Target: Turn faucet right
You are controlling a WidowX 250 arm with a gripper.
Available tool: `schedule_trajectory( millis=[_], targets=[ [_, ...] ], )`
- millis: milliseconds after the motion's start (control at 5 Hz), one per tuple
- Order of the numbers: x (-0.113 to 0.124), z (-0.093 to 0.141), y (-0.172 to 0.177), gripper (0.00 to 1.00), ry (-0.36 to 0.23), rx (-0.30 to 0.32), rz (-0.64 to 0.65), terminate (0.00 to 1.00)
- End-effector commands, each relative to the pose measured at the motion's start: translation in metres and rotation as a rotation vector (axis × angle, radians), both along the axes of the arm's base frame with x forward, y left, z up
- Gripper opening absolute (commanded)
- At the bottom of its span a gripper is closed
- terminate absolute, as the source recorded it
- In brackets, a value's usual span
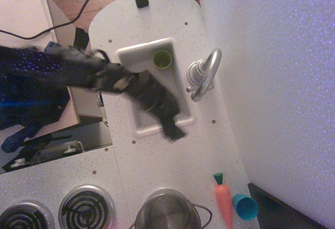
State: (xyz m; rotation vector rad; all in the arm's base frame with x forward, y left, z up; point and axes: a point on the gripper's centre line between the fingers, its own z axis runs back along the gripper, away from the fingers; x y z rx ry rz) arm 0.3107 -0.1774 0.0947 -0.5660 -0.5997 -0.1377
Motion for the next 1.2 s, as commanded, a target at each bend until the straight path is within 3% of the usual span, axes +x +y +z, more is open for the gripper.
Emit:
schedule_trajectory(
  millis=[0, 200, 400, 600, 1000],
  targets=[
    [-0.002, -0.001, -0.019, 1.00, -0.074, 0.040, -0.126, 0.00],
    [-0.007, -0.010, -0.025, 1.00, -0.003, 0.019, -0.134, 0.00],
    [-0.009, -0.014, -0.029, 1.00, 0.105, -0.043, -0.111, 0.00],
    [0.006, 0.009, -0.008, 1.00, -0.025, 0.020, -0.174, 0.00],
    [0.006, 0.009, -0.008, 1.00, -0.025, 0.020, -0.174, 0.00]
  ],
)
